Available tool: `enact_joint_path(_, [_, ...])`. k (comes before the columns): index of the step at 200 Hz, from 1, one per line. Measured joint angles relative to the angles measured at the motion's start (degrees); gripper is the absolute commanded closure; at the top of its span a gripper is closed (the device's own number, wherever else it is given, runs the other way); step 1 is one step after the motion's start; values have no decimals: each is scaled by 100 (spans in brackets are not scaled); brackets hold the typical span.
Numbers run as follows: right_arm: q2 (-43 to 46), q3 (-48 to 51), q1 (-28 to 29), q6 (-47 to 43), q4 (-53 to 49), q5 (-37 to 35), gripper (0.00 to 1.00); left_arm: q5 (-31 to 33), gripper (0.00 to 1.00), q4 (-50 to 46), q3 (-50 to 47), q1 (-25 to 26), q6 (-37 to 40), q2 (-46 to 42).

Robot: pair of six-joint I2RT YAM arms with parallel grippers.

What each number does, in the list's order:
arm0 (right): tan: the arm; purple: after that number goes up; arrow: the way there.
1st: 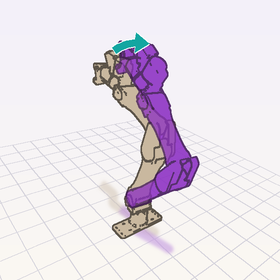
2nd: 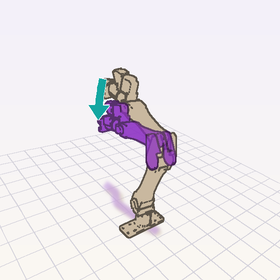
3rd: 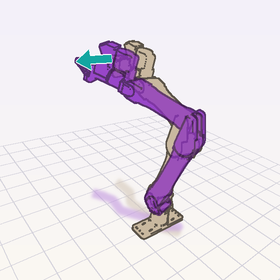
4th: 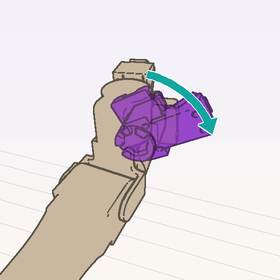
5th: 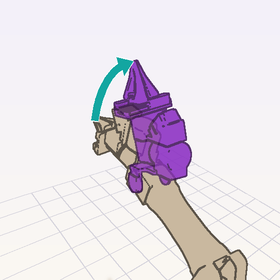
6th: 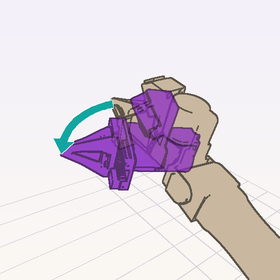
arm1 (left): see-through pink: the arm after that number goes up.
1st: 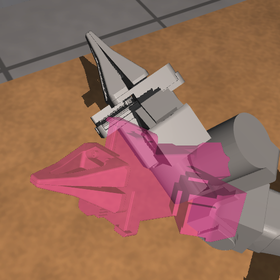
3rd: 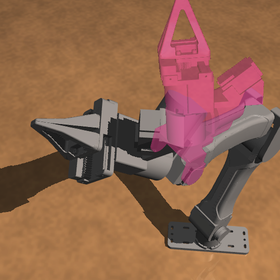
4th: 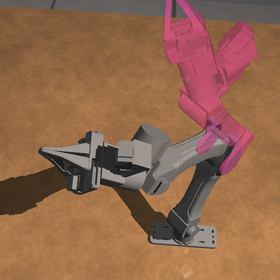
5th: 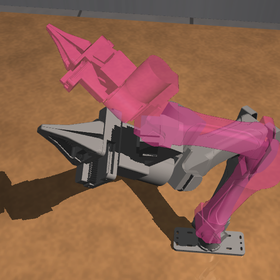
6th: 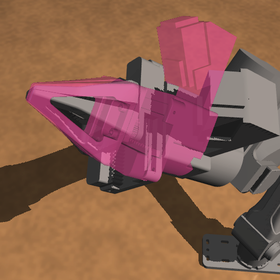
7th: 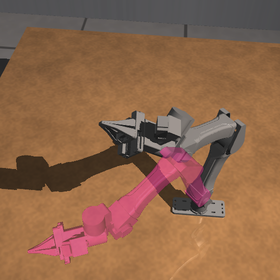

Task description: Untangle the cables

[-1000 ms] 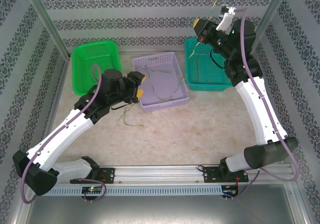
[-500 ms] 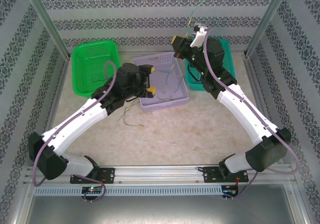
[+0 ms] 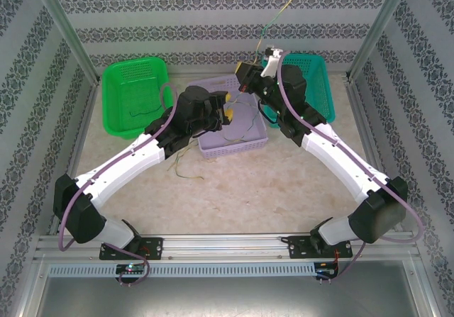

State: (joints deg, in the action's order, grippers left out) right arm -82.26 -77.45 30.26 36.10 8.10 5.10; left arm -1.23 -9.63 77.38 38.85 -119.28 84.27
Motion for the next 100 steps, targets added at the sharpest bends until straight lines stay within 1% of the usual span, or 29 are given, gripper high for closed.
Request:
enact_joint_path(9, [7, 0, -4, 50, -81, 81, 100, -61, 86, -2, -7, -61, 9, 2])
enact_joint_path(32, [35, -4, -81, 173, -542, 446, 100, -339, 93, -26, -24, -369, 83, 2])
enact_joint_path(43, [22, -4, -122, 234, -841, 710, 100, -581, 100, -42, -24, -560, 245, 2])
enact_joint_path(72, [-181, -125, -195, 328, -1604, 1419, 100, -1285, 100, -136, -39, -968, 946, 59])
enact_joint_path(84, [-354, -245, -203, 348, -1899, 1694, 100, -1698, 100, -273, 76, -1147, 1419, 258])
enact_joint_path(100, [-625, -376, -243, 363, -2236, 1998, 100, -2164, 100, -647, 501, -1318, 2151, 719])
